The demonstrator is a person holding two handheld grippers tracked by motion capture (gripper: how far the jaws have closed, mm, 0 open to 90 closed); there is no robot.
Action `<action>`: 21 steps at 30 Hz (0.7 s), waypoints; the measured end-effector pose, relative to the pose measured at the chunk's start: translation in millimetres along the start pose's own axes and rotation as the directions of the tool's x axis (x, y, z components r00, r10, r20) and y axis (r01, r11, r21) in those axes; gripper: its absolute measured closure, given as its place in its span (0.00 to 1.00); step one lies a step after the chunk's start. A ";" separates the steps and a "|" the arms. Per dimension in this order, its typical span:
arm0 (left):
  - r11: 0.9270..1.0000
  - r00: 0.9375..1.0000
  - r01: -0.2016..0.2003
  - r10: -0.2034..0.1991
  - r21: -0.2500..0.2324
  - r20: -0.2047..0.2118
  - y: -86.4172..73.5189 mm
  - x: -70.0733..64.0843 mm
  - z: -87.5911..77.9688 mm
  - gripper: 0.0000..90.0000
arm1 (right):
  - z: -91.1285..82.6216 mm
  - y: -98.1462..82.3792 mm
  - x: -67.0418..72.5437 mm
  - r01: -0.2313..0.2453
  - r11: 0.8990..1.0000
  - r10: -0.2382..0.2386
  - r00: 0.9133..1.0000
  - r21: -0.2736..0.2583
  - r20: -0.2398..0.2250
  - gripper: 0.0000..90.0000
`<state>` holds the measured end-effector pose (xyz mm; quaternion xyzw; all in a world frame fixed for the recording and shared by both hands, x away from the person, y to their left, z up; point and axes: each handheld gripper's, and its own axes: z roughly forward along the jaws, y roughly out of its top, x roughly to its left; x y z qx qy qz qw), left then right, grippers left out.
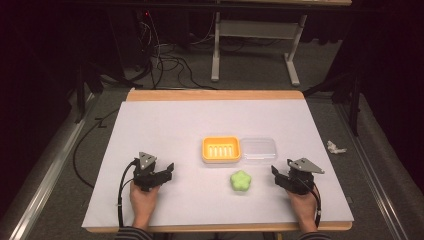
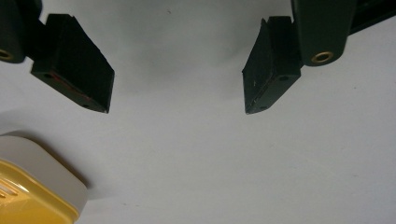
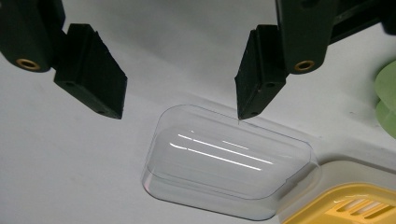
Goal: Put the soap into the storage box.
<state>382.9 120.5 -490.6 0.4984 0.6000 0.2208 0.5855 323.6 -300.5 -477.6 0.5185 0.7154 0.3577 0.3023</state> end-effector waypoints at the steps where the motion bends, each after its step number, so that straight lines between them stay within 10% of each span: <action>1: 1.000 1.000 -0.003 0.003 0.003 0.000 0.0 0.2 -0.1 0.28 | 0.0 0.0 0.0 0.000 1.000 0.000 1.000 0.000 -0.001 0.38; 21: 1.000 1.000 -0.006 0.006 0.000 0.000 -0.2 0.0 -0.2 0.28 | -0.5 -0.2 4.8 0.033 0.999 -0.033 0.999 -0.001 0.029 0.38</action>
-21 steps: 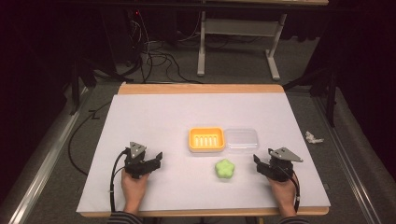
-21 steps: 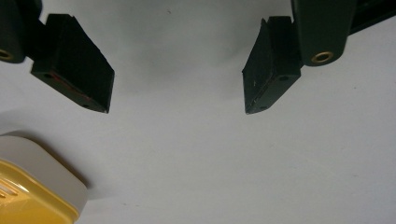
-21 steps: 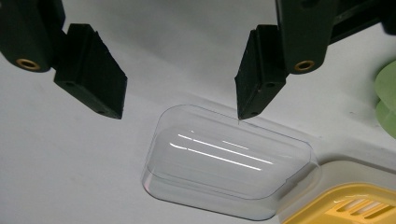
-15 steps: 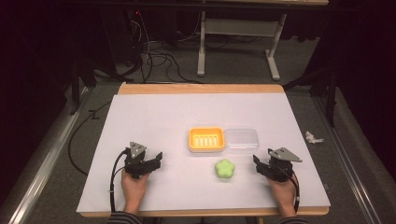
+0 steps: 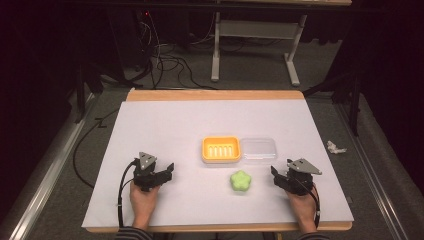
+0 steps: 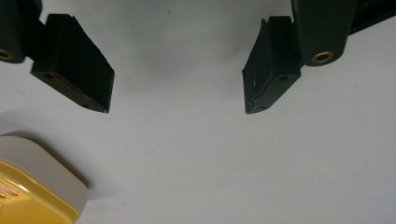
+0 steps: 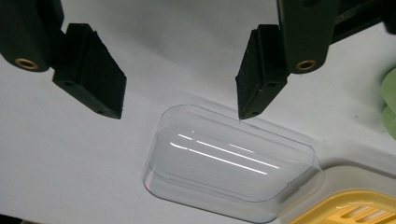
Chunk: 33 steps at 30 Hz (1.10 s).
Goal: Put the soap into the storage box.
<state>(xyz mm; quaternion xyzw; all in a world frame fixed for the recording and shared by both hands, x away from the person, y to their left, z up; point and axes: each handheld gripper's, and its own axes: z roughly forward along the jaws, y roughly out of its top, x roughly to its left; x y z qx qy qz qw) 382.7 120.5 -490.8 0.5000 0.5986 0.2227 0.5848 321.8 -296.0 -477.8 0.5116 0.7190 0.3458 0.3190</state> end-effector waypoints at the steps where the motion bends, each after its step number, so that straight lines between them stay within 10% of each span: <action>1: 1.000 1.000 0.002 -0.002 0.000 0.001 0.1 -0.1 -0.1 0.28 | 0.0 0.0 0.2 0.004 1.000 -0.004 1.000 -0.003 0.002 0.38; 33: 1.000 1.000 0.001 -0.001 0.000 0.002 0.3 0.2 -0.2 0.28 | -5.7 5.2 4.8 -0.025 1.000 0.025 0.997 0.002 -0.076 0.31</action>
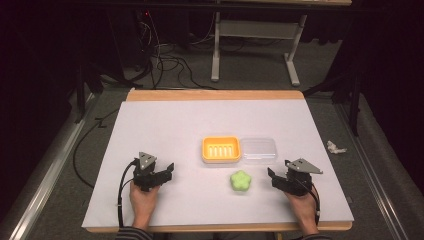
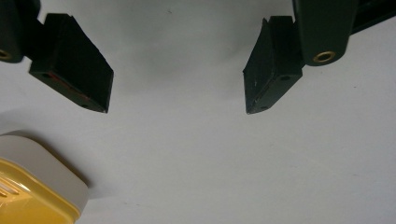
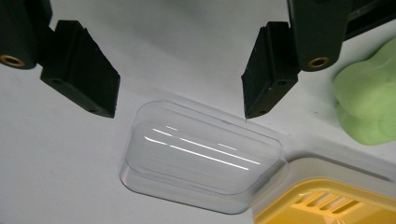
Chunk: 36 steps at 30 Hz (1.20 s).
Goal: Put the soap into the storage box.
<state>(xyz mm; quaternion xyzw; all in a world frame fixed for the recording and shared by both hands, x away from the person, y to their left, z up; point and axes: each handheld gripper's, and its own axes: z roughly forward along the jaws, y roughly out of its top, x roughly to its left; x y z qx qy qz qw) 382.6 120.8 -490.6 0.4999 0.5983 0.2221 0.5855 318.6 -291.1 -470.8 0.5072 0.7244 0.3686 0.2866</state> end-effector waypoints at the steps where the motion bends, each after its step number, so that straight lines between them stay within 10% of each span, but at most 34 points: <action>1: 1.000 1.000 0.000 0.000 0.000 0.000 0.0 0.0 0.0 0.28 | -0.7 0.2 1.1 0.008 1.000 -0.008 1.000 -0.008 -0.006 0.31; 27: 1.000 1.000 -0.010 0.010 -0.005 -0.001 -0.6 -0.7 -0.3 0.28 | -15.7 10.9 31.3 -0.003 1.000 0.005 0.993 0.016 -0.116 0.17; 36: 1.000 1.000 -0.008 0.008 -0.003 -0.001 -0.5 -0.6 -0.2 0.28 | -13.4 16.6 46.5 0.078 0.996 -0.068 0.983 0.053 -0.169 0.17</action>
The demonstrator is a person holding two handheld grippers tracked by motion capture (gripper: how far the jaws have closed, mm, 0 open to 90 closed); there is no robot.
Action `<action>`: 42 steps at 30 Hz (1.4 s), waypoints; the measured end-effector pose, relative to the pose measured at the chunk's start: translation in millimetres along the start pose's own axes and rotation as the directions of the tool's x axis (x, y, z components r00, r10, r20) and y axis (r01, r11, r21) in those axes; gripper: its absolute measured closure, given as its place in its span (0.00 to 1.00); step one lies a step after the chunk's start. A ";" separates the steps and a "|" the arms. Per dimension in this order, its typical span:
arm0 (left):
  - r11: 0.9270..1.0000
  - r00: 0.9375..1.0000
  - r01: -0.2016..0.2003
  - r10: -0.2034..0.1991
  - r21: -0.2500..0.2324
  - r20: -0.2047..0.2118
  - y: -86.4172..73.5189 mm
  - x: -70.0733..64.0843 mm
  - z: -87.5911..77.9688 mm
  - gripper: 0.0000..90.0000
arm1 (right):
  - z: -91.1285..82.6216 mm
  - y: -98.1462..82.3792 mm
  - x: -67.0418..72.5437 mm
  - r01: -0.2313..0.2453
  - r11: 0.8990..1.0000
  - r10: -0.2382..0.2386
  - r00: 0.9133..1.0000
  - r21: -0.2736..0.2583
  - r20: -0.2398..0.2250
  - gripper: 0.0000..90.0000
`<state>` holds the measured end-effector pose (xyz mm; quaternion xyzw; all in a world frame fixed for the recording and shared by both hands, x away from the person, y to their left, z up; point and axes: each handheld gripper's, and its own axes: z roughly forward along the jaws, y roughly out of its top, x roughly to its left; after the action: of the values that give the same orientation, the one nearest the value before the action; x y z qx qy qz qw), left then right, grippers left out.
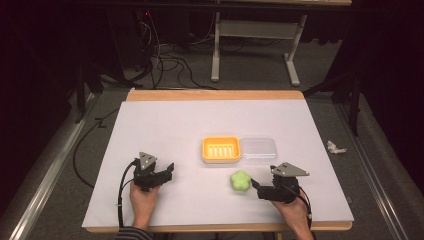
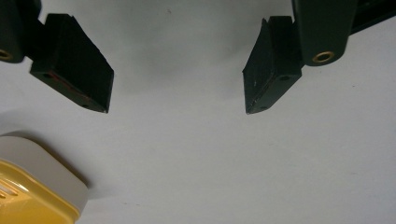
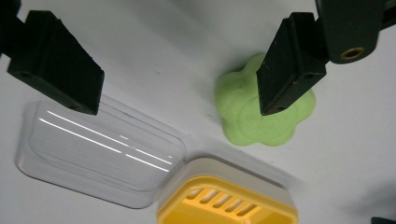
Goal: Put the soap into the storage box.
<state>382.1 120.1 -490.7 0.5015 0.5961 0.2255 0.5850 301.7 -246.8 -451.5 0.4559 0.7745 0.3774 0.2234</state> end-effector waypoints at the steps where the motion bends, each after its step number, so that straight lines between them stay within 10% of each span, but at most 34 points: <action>1: 1.000 1.000 0.000 0.000 -0.001 0.000 0.0 0.0 0.0 0.28 | 1.0 1.0 1.9 0.010 1.000 -0.010 1.000 0.004 -0.008 0.17; 42: 1.000 1.000 0.002 -0.002 0.004 0.002 0.2 0.4 0.1 0.28 | 60.6 22.3 46.0 0.198 0.954 -0.171 0.976 0.224 -0.131 0.22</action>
<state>382.4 120.5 -490.8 0.5022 0.5963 0.2232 0.5851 333.2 -176.7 -471.3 0.3834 0.8641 0.2847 0.1590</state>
